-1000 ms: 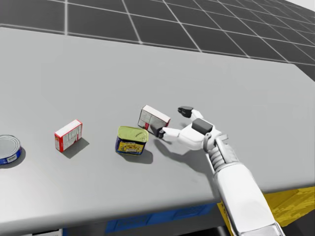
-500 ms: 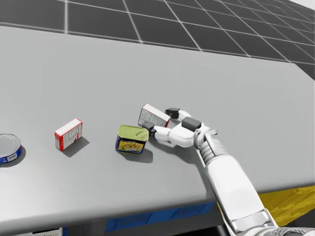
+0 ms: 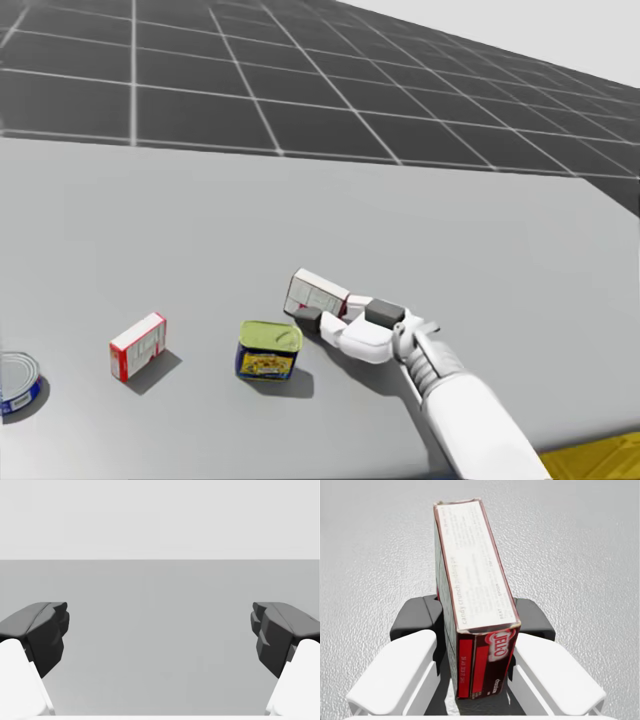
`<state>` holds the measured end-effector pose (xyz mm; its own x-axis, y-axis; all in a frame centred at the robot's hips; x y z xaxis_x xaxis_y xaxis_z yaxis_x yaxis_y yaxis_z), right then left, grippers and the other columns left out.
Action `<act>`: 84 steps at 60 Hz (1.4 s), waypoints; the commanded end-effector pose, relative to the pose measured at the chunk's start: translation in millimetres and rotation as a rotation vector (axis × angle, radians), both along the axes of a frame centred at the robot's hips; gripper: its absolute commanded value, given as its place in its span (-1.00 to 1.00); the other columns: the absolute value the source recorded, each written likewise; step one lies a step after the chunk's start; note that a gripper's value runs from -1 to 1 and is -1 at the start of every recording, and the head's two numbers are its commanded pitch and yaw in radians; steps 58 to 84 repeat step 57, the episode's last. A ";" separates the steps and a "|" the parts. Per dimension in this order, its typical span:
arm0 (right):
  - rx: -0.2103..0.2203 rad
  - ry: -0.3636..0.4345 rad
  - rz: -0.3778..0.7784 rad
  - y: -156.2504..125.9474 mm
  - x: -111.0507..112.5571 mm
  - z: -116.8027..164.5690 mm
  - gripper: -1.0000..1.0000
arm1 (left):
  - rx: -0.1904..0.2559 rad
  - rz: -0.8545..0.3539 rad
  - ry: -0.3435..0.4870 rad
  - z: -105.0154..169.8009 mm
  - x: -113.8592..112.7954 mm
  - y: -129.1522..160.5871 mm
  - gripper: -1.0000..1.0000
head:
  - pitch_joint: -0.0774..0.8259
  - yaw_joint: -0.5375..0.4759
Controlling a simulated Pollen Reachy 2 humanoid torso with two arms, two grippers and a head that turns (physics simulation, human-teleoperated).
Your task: Grasp the pudding box and hold it up.
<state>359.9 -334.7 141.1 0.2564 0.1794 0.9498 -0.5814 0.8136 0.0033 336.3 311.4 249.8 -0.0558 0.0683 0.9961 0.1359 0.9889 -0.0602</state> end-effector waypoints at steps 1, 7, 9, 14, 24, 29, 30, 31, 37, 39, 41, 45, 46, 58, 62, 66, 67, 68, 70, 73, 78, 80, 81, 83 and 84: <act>-0.009 0.018 -0.008 -1.6 -3.8 -7.0 1.00 | 0.002 0.001 0.001 -0.5 0.4 -0.3 -1.00 | 0.09 -0.69; -0.015 0.016 -0.007 -1.2 -4.0 -7.4 1.00 | 0.003 0.001 0.002 -0.5 0.5 -0.4 -1.00 | -0.02 -0.70; -0.017 0.015 -0.005 -1.0 -3.8 -7.6 1.00 | 0.004 0.002 0.001 -0.6 0.8 -0.2 -1.00 | -0.06 -0.71; -0.014 0.016 -0.003 -0.7 -3.2 -6.8 1.00 | 0.003 0.003 0.002 -0.6 0.9 0.0 -1.00 | -0.11 -0.72; 0.013 -0.005 -0.019 -0.8 -3.7 13.5 1.00 | 0.001 0.007 0.004 -0.3 1.1 0.3 -1.00 | -0.14 -0.74; 0.027 -0.043 -0.008 1.9 -7.7 37.9 1.00 | 0.001 0.007 0.004 -0.3 1.0 0.4 -1.00 | -0.13 -0.75; 0.028 -0.067 -0.004 3.3 -8.8 49.6 1.00 | 0.001 0.007 0.004 -0.2 1.0 0.5 -1.00 | -0.13 -0.75; 0.029 -0.073 -0.002 3.8 -9.3 53.5 1.00 | 0.001 0.007 0.004 -0.1 1.0 0.5 -1.00 | -0.13 -0.75; 0.039 -0.131 0.017 5.9 -11.2 91.5 1.00 | -0.001 0.007 0.003 0.5 0.8 1.1 -1.00 | -0.13 -0.76; 0.041 -0.143 0.019 6.2 -11.2 99.0 1.00 | -0.001 0.007 0.002 0.7 0.7 1.3 -1.00 | -0.13 -0.76; 0.046 -0.167 0.025 7.1 -11.5 114.1 1.00 | -0.002 0.008 0.002 0.9 0.8 1.4 -1.00 | -0.13 -0.77; 0.036 -0.208 0.030 9.3 -12.3 135.9 1.00 | -0.002 0.008 0.003 0.9 0.8 1.5 -1.00 | -0.14 -0.77; 0.038 -0.225 0.035 10.8 -13.1 146.8 1.00 | -0.002 0.009 0.003 0.8 0.9 1.6 -1.00 | -0.14 -0.77; 0.062 -0.353 0.045 22.5 -22.8 204.8 1.00 | -0.004 0.012 0.002 1.4 0.9 2.0 -1.00 | -0.13 -0.79; 0.062 -0.353 0.045 22.5 -22.8 204.8 1.00 | -0.004 0.012 0.002 1.4 0.9 2.0 -1.00 | -0.13 -0.79; 0.062 -0.353 0.045 22.5 -22.8 204.8 1.00 | -0.004 0.012 0.002 1.4 0.9 2.0 -1.00 | -0.13 -0.79; 0.062 -0.353 0.045 22.5 -22.8 204.8 1.00 | -0.004 0.012 0.002 1.4 0.9 2.0 -1.00 | -0.13 -0.79; 0.062 -0.353 0.045 22.5 -22.8 204.8 1.00 | -0.004 0.012 0.002 1.4 0.9 2.0 -1.00 | -0.13 -0.79; 0.062 -0.353 0.045 22.5 -22.8 204.8 1.00 | -0.004 0.012 0.002 1.4 0.9 2.0 -1.00 | -0.13 -0.79; 0.062 -0.353 0.045 22.5 -22.8 204.8 1.00 | -0.004 0.012 0.002 1.4 0.9 2.0 -1.00 | -0.13 -0.79; 0.062 -0.353 0.045 22.5 -22.8 204.8 1.00 | -0.004 0.012 0.002 1.4 0.9 2.0 -1.00 | -0.13 -0.79; 0.062 -0.353 0.045 22.5 -22.8 204.8 1.00 | -0.004 0.012 0.002 1.4 0.9 2.0 -1.00 | -0.13 -0.79; 0.062 -0.353 0.045 22.5 -22.8 204.8 1.00 | -0.004 0.012 0.002 1.4 0.9 2.0 -1.00 | -0.13 -0.79; 0.062 -0.353 0.045 22.5 -22.8 204.8 1.00 | -0.004 0.012 0.002 1.4 0.9 2.0 -1.00 | -0.13 -0.79; 0.062 -0.353 0.045 22.5 -22.8 204.8 1.00 | -0.004 0.012 0.002 1.4 0.9 2.0 -1.00 | -0.13 -0.79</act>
